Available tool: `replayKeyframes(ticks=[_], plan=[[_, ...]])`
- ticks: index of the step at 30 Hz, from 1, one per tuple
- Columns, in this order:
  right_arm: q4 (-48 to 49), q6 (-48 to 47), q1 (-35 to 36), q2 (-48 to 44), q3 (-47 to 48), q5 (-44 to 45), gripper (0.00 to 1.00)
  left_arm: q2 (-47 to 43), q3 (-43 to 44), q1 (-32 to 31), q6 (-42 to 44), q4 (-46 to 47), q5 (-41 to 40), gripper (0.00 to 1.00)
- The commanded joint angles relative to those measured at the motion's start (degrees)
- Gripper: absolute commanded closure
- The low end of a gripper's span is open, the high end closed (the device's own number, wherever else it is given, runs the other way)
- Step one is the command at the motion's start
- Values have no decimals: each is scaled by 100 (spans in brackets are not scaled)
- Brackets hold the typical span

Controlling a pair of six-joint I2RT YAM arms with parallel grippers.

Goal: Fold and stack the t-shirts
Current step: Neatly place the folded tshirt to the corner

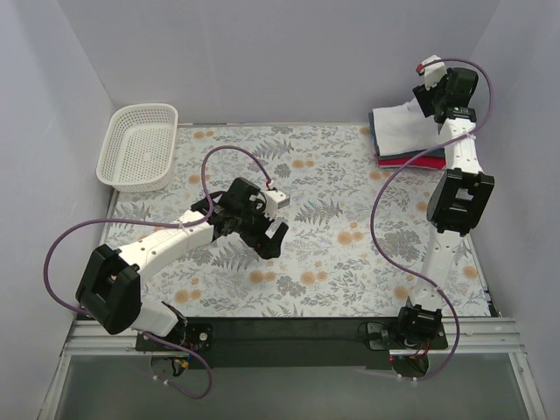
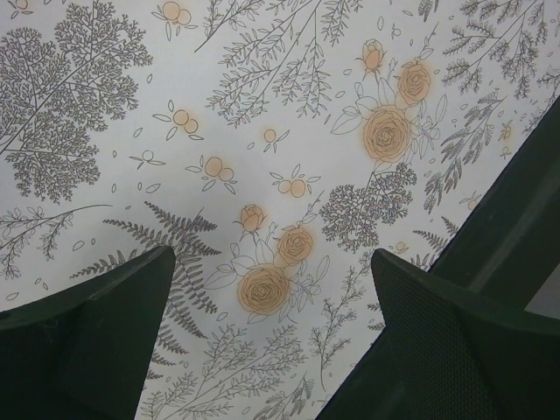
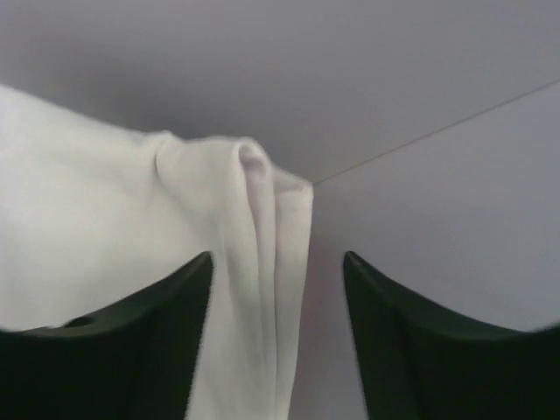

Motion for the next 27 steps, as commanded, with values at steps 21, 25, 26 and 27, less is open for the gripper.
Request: replayKeyframes(ticks=[21,25,26,27], plan=[[-1628,1537,347,-2571,-583,-951,2,-736,826,1895,-1332,-375,1219,4],[-2314,2055,408,-3214,-1152,-1460,2,-447,1396,2817,-1491,-640,1501,4],[-2506,2153,409,-3355,-1303,-1531,2,-376,1485,3106,-1482,-780,1510,4],[-2604,2224,417,-3626,-1461,-1610,2,-280,1582,3231,-1404,-877,1571,4]])
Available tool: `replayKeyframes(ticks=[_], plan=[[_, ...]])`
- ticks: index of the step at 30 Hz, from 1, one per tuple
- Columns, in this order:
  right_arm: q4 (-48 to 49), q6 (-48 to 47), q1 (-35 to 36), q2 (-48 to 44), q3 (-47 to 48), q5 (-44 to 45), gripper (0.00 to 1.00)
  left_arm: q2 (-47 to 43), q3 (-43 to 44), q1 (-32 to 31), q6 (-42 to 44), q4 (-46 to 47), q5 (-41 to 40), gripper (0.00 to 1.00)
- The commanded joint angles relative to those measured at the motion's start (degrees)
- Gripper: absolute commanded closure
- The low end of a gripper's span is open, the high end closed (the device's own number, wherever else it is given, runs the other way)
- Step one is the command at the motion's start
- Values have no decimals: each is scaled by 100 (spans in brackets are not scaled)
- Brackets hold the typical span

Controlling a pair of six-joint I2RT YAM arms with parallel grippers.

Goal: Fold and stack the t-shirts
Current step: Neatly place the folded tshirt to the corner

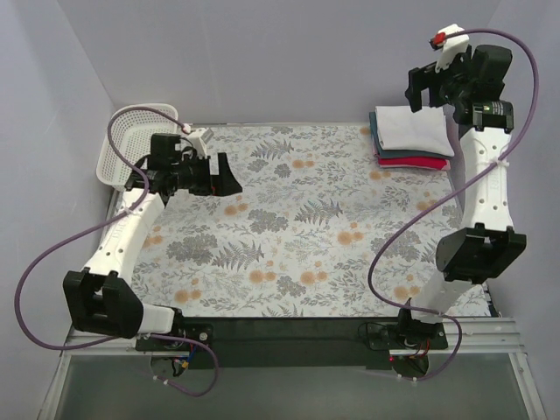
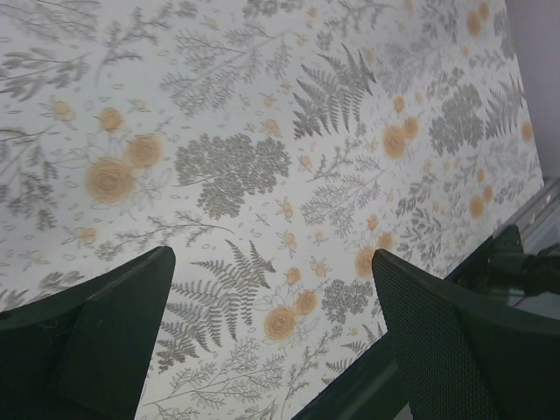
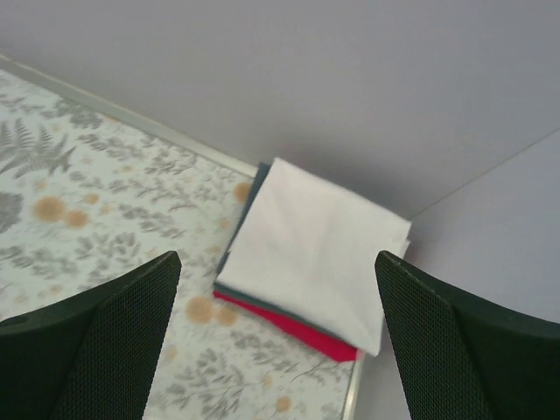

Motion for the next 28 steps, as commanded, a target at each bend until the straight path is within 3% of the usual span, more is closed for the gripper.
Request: replayKeyframes(ticks=[1,7,16,23,28], plan=[[-935,679,-29,-537,-655,-554,2,228,450,509,-70,-528,282,4],[-1085,855,15,-1821,-2694,-1021,2,440,390,738,440,-766,-376,4],[-874,688,427,-3359,-5734,-784,2,-87,-804,738,335,-441,-966,4],[-523,793,928,-4098,-6615,-353,2,-421,-1078,738,405,-529,-984,4],[-549,794,938,-4160,-6467,-274,2,-615,-982,738,598,-590,-782,4]])
